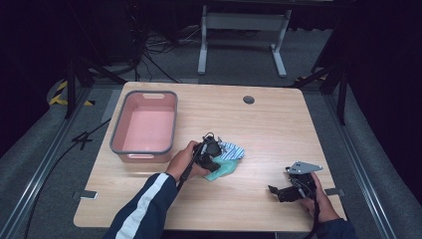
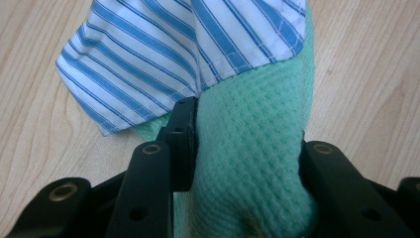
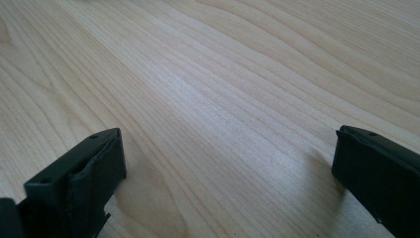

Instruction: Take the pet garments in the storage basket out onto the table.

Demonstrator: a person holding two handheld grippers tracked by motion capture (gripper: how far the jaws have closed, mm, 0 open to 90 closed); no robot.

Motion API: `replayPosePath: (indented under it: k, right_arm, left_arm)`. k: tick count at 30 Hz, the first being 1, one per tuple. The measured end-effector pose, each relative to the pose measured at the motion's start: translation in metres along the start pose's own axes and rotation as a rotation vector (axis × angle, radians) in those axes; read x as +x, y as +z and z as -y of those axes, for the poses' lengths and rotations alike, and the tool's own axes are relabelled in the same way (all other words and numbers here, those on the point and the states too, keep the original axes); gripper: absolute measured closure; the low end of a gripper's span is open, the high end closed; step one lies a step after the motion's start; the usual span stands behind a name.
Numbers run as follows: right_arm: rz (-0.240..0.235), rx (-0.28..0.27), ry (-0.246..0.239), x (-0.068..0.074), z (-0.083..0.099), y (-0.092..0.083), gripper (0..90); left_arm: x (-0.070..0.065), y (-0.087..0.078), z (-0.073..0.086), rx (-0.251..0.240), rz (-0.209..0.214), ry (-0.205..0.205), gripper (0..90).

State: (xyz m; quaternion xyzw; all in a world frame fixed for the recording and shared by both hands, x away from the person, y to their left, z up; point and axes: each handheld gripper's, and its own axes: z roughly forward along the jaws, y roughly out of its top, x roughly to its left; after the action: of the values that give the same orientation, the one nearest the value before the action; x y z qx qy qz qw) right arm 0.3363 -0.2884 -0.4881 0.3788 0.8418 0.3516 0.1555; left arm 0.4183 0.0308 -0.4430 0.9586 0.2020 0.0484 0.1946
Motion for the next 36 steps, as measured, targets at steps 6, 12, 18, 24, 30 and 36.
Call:
replayPosePath:
  k: [6, 12, 18, 24, 30, 36]
  right_arm:
    - [0.0, 0.0, 0.001, 0.0, 0.0, 0.0, 0.4]
    - [0.0, 0.0, 0.0, 0.0, 0.0, 0.0, 0.4]
    - [0.0, 0.0, 0.001, 0.0, 0.0, 0.0, 0.4]
    - [0.0, 0.0, 0.001, 0.0, 0.0, 0.0, 0.4]
    - [0.0, 0.0, 0.001, 0.0, 0.0, 0.0, 0.4]
    - [0.0, 0.0, 0.001, 0.0, 0.0, 0.0, 0.4]
  left_arm:
    - [-0.001, -0.001, -0.002, 0.025, -0.009, 0.014, 62.9]
    - [-0.003, -0.009, -0.002, 0.017, -0.013, 0.024, 52.2]
    - [-0.003, -0.021, -0.005, 0.012, -0.03, 0.033, 44.4]
    - [-0.004, -0.03, -0.005, 0.004, -0.044, 0.038, 29.7]
    - [-0.006, -0.042, -0.004, -0.02, -0.064, 0.057, 22.7]
    - [-0.009, -0.055, 0.0, -0.052, -0.095, 0.087, 19.7]
